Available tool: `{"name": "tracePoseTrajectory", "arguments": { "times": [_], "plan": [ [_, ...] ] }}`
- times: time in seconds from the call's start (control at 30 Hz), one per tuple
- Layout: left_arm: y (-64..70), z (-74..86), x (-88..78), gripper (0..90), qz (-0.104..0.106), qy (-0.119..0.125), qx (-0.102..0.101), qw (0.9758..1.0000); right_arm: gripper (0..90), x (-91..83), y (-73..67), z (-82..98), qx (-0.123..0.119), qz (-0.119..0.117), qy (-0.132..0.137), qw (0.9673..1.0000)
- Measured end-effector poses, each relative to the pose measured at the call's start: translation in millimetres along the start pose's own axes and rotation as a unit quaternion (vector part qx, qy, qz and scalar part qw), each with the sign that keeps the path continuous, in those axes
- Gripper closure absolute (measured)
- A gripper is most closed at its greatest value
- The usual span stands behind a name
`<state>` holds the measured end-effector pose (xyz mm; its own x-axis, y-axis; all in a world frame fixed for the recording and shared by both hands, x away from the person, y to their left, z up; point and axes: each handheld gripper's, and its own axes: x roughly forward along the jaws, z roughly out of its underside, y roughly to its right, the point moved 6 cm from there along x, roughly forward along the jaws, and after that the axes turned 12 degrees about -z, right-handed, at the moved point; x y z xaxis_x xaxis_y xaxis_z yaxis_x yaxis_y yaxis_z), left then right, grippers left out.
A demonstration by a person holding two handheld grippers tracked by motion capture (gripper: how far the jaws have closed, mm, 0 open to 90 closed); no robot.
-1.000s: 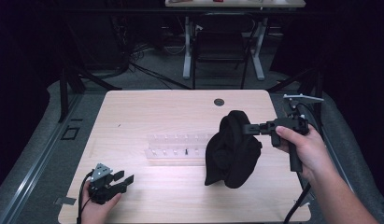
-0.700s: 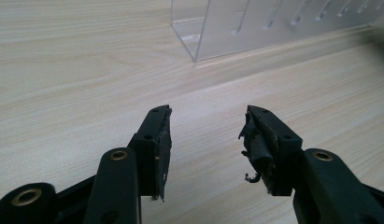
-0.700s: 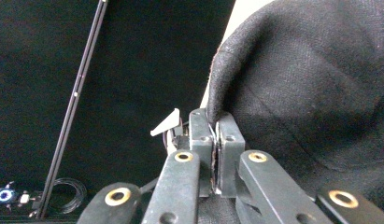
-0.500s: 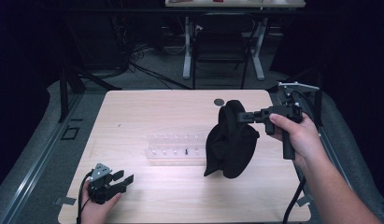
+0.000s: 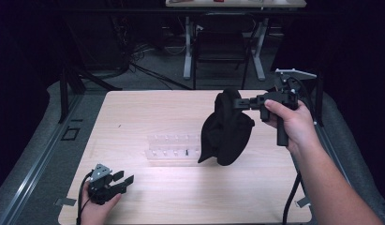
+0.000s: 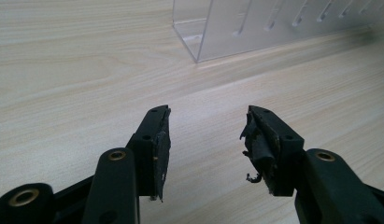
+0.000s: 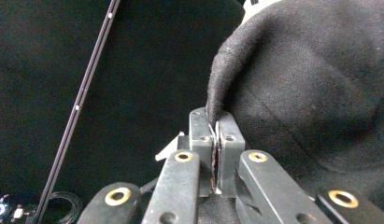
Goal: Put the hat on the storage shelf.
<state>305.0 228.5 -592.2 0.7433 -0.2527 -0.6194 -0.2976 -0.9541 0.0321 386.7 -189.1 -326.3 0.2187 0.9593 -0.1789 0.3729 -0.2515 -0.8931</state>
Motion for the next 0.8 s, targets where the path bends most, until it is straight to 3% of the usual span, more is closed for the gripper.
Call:
{"name": "tracePoseTrajectory", "arguments": {
  "times": [0.43, 0.8],
  "plan": [
    [-1.5, -0.1, -0.3, 50.3, -0.001, -0.001, -0.001, 1.0000, 88.4, 26.4, -8.6, -11.6, -0.009, -0.005, -0.012, 0.9999],
    [-1.3, -0.3, 0.3, 50.4, 0.000, -0.001, 0.000, 1.0000, 88.4, 39.3, -3.5, -17.2, -0.009, 0.003, -0.015, 0.9998]
  ]
}}
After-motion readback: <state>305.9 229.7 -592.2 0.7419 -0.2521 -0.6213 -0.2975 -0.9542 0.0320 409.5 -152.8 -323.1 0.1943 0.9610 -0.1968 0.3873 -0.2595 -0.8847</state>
